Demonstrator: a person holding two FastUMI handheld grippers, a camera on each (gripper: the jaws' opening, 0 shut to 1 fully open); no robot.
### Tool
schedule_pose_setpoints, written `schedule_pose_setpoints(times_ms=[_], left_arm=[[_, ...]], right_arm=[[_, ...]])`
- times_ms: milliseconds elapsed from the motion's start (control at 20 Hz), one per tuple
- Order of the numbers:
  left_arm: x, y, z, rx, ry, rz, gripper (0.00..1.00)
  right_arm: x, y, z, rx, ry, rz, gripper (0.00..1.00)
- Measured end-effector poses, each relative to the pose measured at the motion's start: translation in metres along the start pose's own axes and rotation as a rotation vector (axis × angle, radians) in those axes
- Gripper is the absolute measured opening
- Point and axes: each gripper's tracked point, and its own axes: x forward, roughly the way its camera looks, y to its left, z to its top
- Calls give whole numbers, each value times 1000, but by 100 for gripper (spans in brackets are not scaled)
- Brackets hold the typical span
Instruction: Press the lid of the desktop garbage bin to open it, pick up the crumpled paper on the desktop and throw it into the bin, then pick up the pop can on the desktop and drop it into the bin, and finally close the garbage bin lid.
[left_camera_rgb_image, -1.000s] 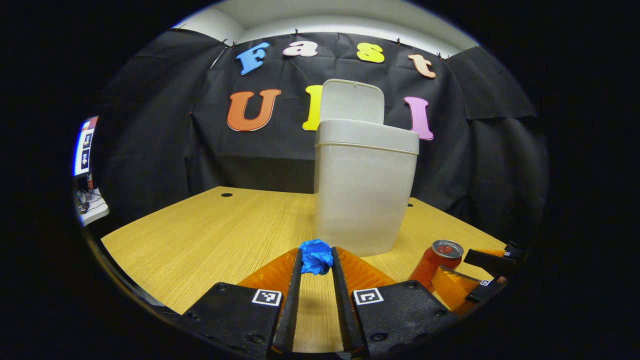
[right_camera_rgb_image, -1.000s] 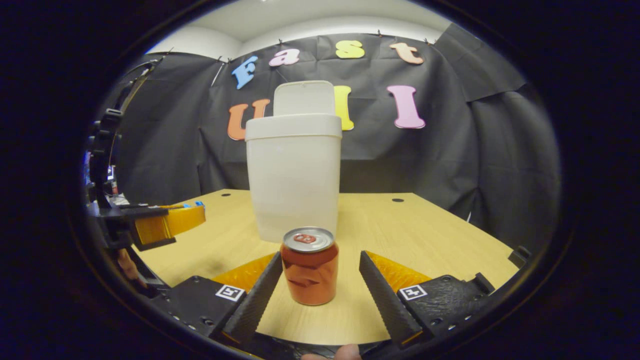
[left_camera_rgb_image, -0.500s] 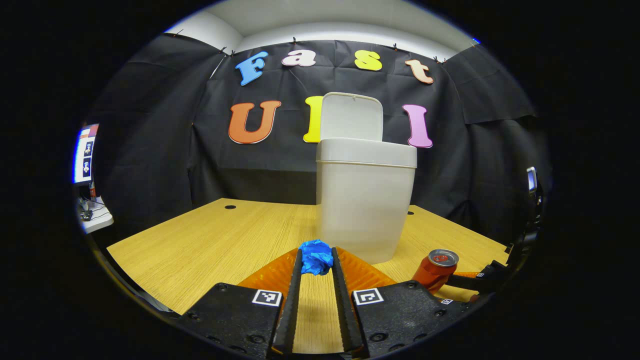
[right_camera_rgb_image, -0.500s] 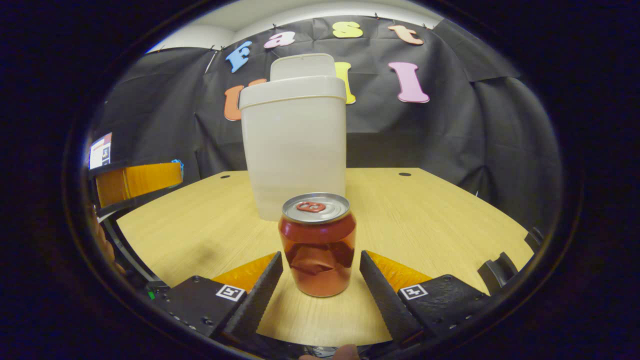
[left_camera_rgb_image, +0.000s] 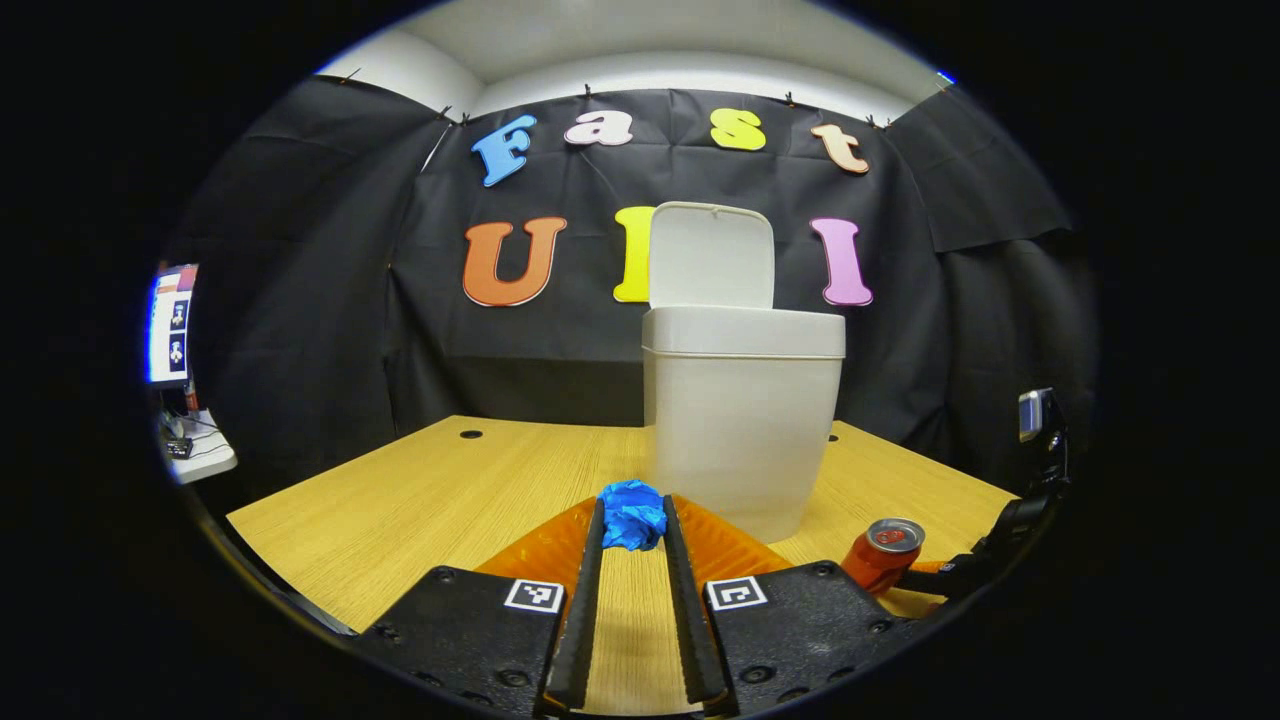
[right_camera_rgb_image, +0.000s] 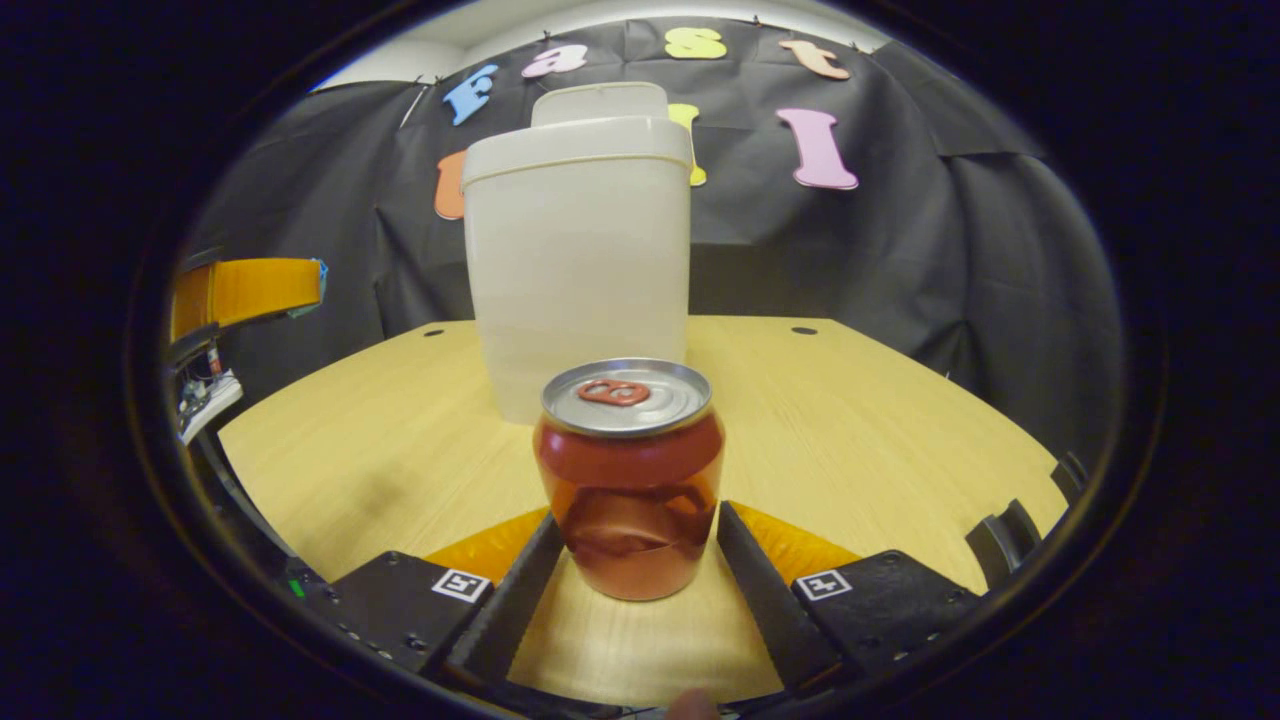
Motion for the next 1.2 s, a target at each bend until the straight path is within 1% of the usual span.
schedule_pose_setpoints(times_ms=[100,150,200,250,400,500,550,600,850,1050,1200], left_arm=[[1,-2,10,-8,-20,-9,38],[3,-3,15,-12,-30,-10,37],[4,-5,19,-16,-37,-13,37],[5,-7,22,-16,-41,-17,37],[10,-12,38,-17,-59,-24,37],[11,-13,56,-20,-90,-26,38],[14,-13,66,-23,-105,-25,41],[17,-15,77,-27,-121,-29,37],[39,-23,125,-23,-187,-31,37],[61,-38,158,-8,-208,-72,37],[78,-41,180,-9,-228,-76,37]], right_arm=[[1,-1,0,3,4,3,92],[1,0,1,1,2,11,83],[0,4,1,2,2,27,84],[-2,5,4,1,-8,38,81],[-10,3,24,-12,-73,59,81],[-14,-1,37,-14,-103,69,80],[-16,-4,42,-12,-112,71,81],[-17,-7,45,-5,-120,74,81],[-18,-24,57,15,-132,82,81],[-18,-38,61,12,-131,76,80],[-16,-47,64,31,-130,74,80]])
